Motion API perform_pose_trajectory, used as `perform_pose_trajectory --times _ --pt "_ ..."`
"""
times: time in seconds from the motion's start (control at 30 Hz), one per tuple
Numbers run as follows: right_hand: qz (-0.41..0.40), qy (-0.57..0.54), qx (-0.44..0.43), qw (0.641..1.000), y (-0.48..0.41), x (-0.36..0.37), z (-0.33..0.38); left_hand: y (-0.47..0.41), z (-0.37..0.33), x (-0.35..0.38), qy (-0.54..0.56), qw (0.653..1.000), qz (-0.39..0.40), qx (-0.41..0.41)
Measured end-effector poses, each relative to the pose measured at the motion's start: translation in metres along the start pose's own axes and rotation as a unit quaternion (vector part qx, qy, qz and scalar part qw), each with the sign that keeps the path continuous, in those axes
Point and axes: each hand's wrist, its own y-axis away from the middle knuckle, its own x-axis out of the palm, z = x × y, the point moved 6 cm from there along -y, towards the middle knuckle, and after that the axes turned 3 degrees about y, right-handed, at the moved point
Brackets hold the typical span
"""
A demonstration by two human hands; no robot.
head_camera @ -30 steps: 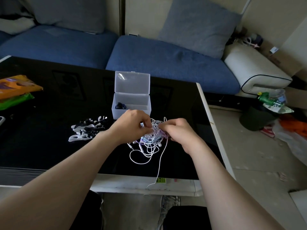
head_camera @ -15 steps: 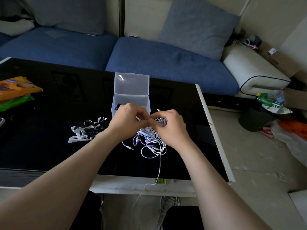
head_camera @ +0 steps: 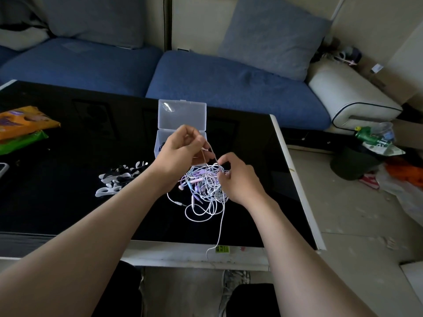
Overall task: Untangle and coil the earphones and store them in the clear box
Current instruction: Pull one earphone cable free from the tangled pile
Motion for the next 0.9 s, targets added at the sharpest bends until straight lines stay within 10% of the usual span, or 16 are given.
perform_pose_trajectory --times 0.17,0.37,0.53,0.9 --pt "-0.019 -0.044 -0.070 0.996 0.000 0.001 0.008 -0.001 0.001 -0.001 0.064 0.995 -0.017 -0.079" --pt "0.008 -0.096 -0.076 0.993 0.003 -0.002 0.014 -0.003 0.015 -0.004 -0.154 0.983 -0.023 -0.096" --pt "-0.004 -0.122 -0.043 0.992 0.002 -0.005 0.013 0.001 0.004 -0.001 -0.435 0.899 0.050 0.036" --pt "-0.028 -0.107 0.054 0.992 0.004 -0.009 -0.006 -0.002 0.014 -0.002 -0.544 0.832 0.047 0.097"
